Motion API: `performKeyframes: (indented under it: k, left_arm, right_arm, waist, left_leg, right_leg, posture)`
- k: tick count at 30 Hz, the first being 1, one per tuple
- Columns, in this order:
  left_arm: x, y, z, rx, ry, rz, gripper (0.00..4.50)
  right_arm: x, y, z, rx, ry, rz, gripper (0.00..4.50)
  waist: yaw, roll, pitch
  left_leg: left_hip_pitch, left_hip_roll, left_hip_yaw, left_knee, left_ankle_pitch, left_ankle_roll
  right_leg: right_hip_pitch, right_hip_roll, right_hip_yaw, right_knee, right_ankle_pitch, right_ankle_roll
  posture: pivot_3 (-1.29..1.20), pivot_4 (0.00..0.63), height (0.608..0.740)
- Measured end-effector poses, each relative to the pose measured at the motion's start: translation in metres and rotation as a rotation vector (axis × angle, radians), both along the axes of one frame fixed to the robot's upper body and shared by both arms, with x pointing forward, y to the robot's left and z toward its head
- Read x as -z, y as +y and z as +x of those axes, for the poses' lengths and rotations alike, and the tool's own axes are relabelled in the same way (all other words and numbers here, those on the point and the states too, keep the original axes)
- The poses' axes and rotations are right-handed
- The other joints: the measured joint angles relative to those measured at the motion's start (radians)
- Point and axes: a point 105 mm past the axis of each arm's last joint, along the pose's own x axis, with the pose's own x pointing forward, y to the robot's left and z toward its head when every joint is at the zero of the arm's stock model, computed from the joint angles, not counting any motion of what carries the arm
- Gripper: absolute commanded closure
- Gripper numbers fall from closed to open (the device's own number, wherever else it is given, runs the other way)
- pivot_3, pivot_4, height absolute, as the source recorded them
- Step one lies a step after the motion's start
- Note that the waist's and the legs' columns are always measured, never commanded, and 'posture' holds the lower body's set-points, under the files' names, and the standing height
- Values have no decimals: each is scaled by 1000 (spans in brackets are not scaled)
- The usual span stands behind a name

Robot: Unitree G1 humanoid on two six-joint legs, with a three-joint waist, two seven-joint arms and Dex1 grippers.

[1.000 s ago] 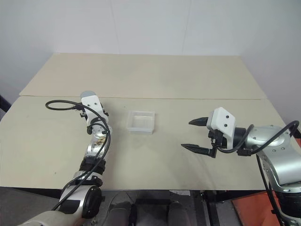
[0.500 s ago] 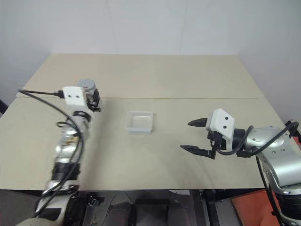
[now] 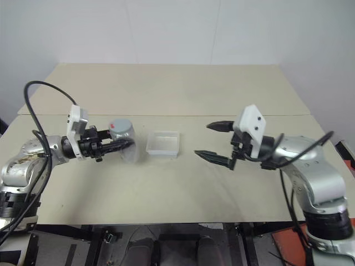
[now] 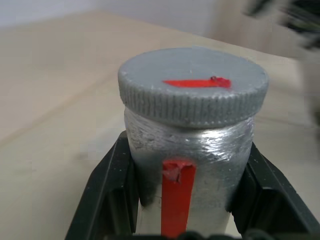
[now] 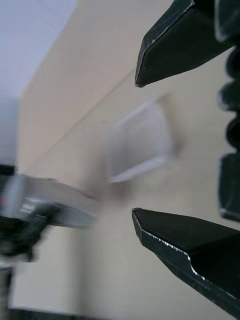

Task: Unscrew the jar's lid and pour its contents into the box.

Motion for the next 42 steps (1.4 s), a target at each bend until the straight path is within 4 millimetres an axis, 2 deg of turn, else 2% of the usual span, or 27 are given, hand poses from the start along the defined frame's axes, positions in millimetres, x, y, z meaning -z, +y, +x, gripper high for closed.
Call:
performKeyframes:
  k: [7, 12, 17, 22, 33, 36, 40, 42]
  left_arm:
    - [-9, -40, 2, 200, -112, -51, 2531]
    - [-11, -52, 7, 238, -176, -61, 2531]
    - [-8, -56, 7, 264, -186, -53, 2531]
    - [-9, -60, 9, 271, -201, -53, 2531]
    - [-7, -60, 9, 268, -197, -40, 2531]
    - [-7, -60, 9, 269, -197, -39, 2531]
    - [-7, -60, 10, 267, -197, -39, 2531]
    - [-6, -59, 10, 265, -195, -39, 2531]
  right_arm:
    - [-23, 57, 2, -117, 24, 92, 0]
    - [-23, 76, 5, -130, 77, 97, 0]
    - [-25, 83, 9, -118, 87, 104, 0]
    - [-19, 92, 7, -138, 113, 95, 0]
    - [-13, 97, 9, -138, 127, 73, 0]
    - [-11, 97, 11, -132, 131, 70, 582]
    - [-9, 98, 11, -132, 134, 61, 1722]
    - [-9, 98, 12, -135, 137, 61, 1723]
  waist:
    - [2, 0, 0]
    - [-2, 0, 0]
    - [-2, 0, 0]
    - [-3, 0, 0]
    - [-3, 0, 0]
    - [-3, 0, 0]
    - [-3, 0, 0]
    - [-3, 0, 0]
  left_leg:
    - [-2, 0, 0, 0, 0, 0]
    - [-2, 0, 0, 0, 0, 0]
    - [-2, 0, -1, 0, 0, 0]
    - [-2, 0, -1, 0, 0, 0]
    - [-2, 0, -1, 0, 0, 0]
    - [-2, 0, -1, 0, 0, 0]
    - [-2, 0, -1, 0, 0, 0]
    - [-2, 0, -1, 0, 0, 0]
  right_leg:
    - [-1, 0, 0, 1, 0, 0]
    - [-1, 0, 0, 3, 0, 0]
    - [-2, 0, 0, 3, 0, 0]
    - [-2, 0, 0, 3, 0, 0]
    - [-2, 0, -1, 3, 0, 0]
    - [-2, 0, -1, 3, 0, 0]
    - [-2, 0, -1, 3, 0, 0]
    - [-2, 0, -1, 2, 0, 0]
  posture:
    - [0, 150, 740]
    - [0, 150, 740]
    - [0, 150, 740]
    - [0, 150, 740]
    - [0, 150, 740]
    - [0, 150, 740]
    - [0, 150, 740]
    - [0, 150, 740]
